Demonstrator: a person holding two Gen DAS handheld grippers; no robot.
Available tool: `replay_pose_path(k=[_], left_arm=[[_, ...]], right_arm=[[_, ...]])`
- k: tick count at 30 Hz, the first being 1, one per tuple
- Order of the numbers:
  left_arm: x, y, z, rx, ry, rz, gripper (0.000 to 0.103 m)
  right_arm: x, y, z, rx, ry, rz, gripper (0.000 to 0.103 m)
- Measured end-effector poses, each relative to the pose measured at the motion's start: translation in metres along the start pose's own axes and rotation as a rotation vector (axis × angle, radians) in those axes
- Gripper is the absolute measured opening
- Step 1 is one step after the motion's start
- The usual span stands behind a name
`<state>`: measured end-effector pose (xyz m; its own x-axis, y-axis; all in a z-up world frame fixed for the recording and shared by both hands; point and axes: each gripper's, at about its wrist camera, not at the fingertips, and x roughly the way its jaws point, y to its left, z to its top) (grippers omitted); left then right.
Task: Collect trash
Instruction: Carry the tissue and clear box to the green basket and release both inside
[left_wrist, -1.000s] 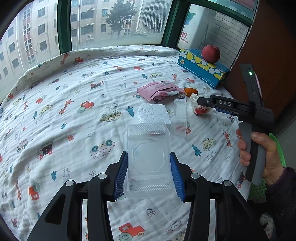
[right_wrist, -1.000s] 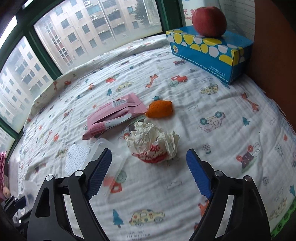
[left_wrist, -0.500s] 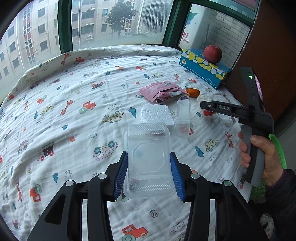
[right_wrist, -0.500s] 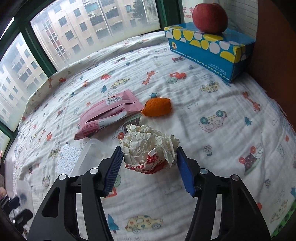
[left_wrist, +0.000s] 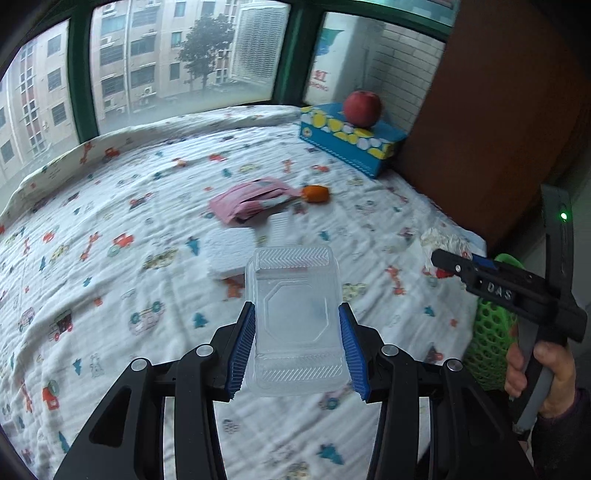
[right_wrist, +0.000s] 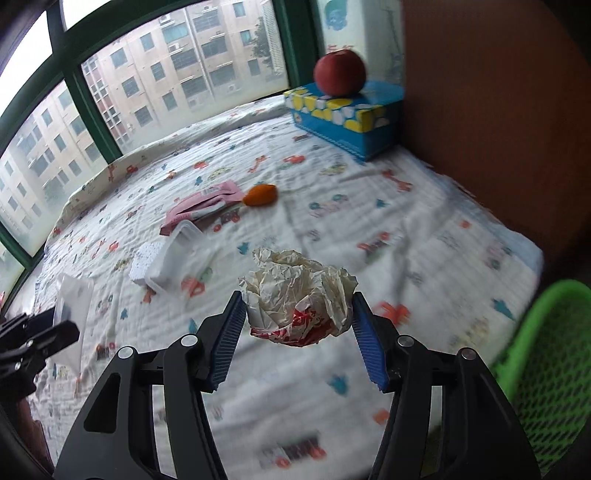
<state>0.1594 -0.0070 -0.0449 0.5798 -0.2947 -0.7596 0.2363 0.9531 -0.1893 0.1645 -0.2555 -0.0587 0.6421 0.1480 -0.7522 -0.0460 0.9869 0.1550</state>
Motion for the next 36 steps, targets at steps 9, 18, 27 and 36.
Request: replay_pose_path(k=[9,18,27,36], left_arm=[[0.0,-0.081,0.006,0.108,-0.009,-0.104,0.044],[0.002,-0.158,0.011,0.212,-0.008,-0.187,0.044],[0.009,-0.219,0.017,0.306,0.0,-0.233,0.044],[0.025,-0.273,0.011,0.393,0.03,-0.265,0.044]], right_arm=[[-0.065,-0.056,-0.04,0.077,-0.036,-0.086,0.058],[-0.109,-0.111,-0.068,0.153,-0.057,-0.183,0.058],[-0.135,-0.161,-0.09,0.232,-0.062,-0.256,0.06],[-0.149,-0.195,-0.108,0.295,-0.064,-0.296,0.065]])
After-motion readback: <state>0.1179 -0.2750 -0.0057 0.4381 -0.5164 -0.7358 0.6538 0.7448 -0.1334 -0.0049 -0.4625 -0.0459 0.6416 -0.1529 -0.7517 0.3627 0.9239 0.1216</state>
